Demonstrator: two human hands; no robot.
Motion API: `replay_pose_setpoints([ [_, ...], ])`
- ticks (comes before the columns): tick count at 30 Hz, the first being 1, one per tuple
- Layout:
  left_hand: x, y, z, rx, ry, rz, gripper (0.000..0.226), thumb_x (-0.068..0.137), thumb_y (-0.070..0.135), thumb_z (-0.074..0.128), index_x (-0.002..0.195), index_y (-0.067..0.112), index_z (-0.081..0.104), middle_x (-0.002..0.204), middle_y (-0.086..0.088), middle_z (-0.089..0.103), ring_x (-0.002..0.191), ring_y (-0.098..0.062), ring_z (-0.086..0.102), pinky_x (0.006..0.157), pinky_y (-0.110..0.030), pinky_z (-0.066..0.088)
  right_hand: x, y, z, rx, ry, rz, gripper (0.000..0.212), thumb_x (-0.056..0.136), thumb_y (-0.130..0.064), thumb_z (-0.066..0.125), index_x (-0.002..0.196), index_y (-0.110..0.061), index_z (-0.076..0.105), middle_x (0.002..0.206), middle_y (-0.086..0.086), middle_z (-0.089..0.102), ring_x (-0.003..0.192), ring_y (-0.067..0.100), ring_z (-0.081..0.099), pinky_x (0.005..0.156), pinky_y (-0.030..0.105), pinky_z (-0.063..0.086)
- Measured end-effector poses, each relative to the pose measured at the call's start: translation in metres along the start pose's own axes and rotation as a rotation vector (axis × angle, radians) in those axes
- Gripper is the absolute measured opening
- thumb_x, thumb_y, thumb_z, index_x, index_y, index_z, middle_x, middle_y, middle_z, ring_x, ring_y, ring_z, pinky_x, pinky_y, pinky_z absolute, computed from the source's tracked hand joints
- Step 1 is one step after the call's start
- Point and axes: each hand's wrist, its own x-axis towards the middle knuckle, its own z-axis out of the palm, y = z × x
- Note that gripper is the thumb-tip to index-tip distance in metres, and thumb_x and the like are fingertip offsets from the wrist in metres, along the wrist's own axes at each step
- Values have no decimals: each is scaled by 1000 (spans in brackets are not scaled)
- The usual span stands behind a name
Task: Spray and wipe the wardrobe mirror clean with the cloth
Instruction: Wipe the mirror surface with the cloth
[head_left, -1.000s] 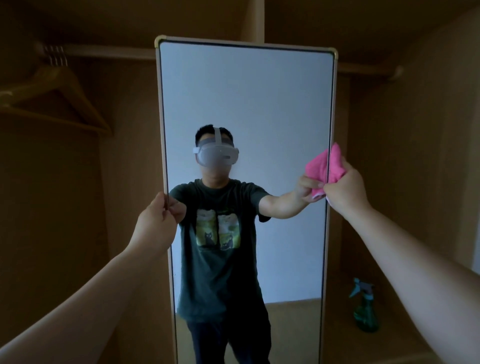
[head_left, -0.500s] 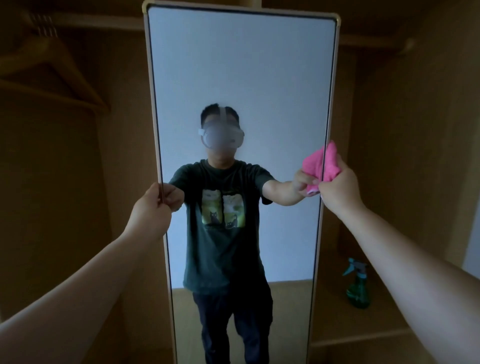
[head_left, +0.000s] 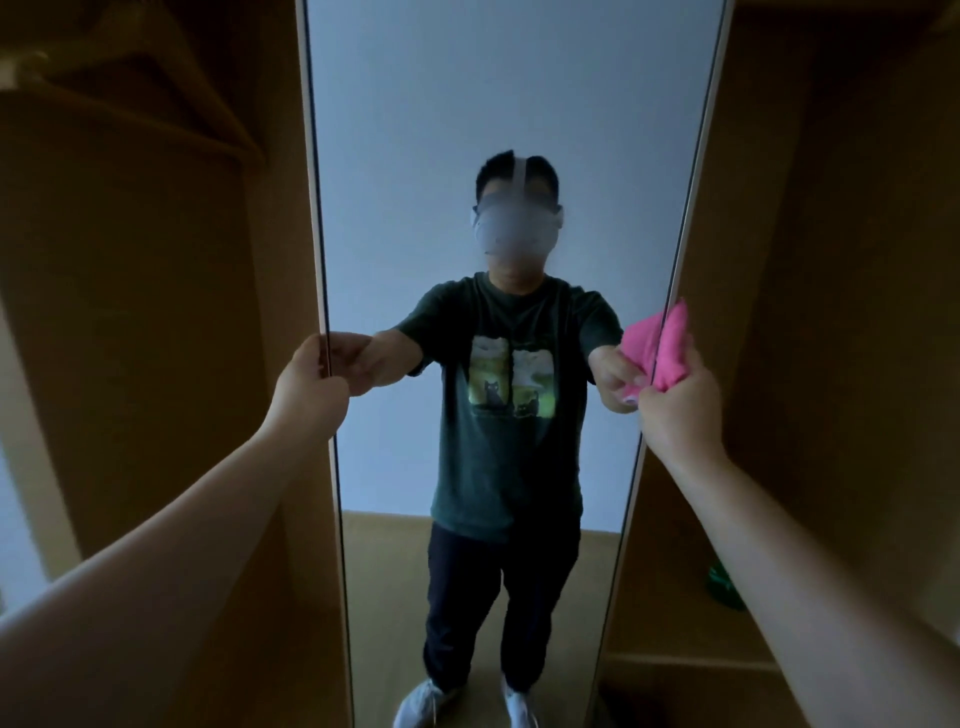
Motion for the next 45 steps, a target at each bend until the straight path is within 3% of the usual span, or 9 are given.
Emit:
replay_pose_setpoints([
  [4,-14,-20,2,-26,-74,-56,69,68,-14,38,116,29,64,109,3,70,105,-14,64,86,-35,55,-6,12,1,-34,-40,16,89,89,7,56,141,-52,14,105,-24,49,99,-14,54,87,6,42],
  [7,-20,-36,4,-29,-108,-68,72,71,-16,39,118,33,63,112,4,69,105,-13,64,80,-29,55,-12,18,2,-82,-47,6,87,90,7,56,149,-40,12,111,-14,50,107,6,53,93,20,44],
  [10,-26,-48,5,6,-155,-55,78,68,-15,38,120,37,60,113,10,69,108,-8,63,70,-16,51,-19,20,3,-81,-34,-5,85,90,6,57,147,-40,14,109,-16,46,104,2,49,86,5,40],
  [16,-35,-64,2,-35,-207,-66,86,61,-15,35,121,42,56,114,15,68,112,-8,61,68,-20,53,-32,17,8,26,31,-1,83,86,14,57,120,-58,31,89,-43,46,84,-38,42,66,-13,30],
  [20,-39,-77,2,-14,-216,-67,89,60,-14,35,122,48,53,117,14,66,105,-4,61,49,-14,49,-36,27,7,-7,8,99,79,88,4,62,148,-37,30,134,-16,51,114,-7,42,70,-12,30],
  [24,-46,-88,6,-50,-241,-84,90,61,-17,34,127,41,51,120,14,66,106,-9,63,73,-29,53,-46,35,8,-92,5,122,79,89,-3,64,152,-33,25,134,-2,54,112,2,46,92,12,38],
  [29,-51,-101,8,2,-273,-93,88,61,-14,35,129,40,49,123,12,64,110,-9,61,67,-19,47,-56,46,11,-72,-9,188,68,90,-3,60,149,-25,36,125,-4,59,114,9,54,102,27,43],
  [41,-66,-133,12,102,-323,-74,86,65,-14,34,133,38,45,134,10,56,120,-11,54,69,-16,42,-82,68,14,-152,-8,237,67,88,6,57,148,-19,38,130,7,59,119,20,56,97,25,43],
  [45,-69,-137,12,107,-336,-66,79,75,-16,36,136,34,44,136,8,54,118,-10,55,72,-15,45,-90,73,16,-175,-31,245,61,88,6,55,145,-13,42,125,9,61,116,24,57,102,40,47],
])
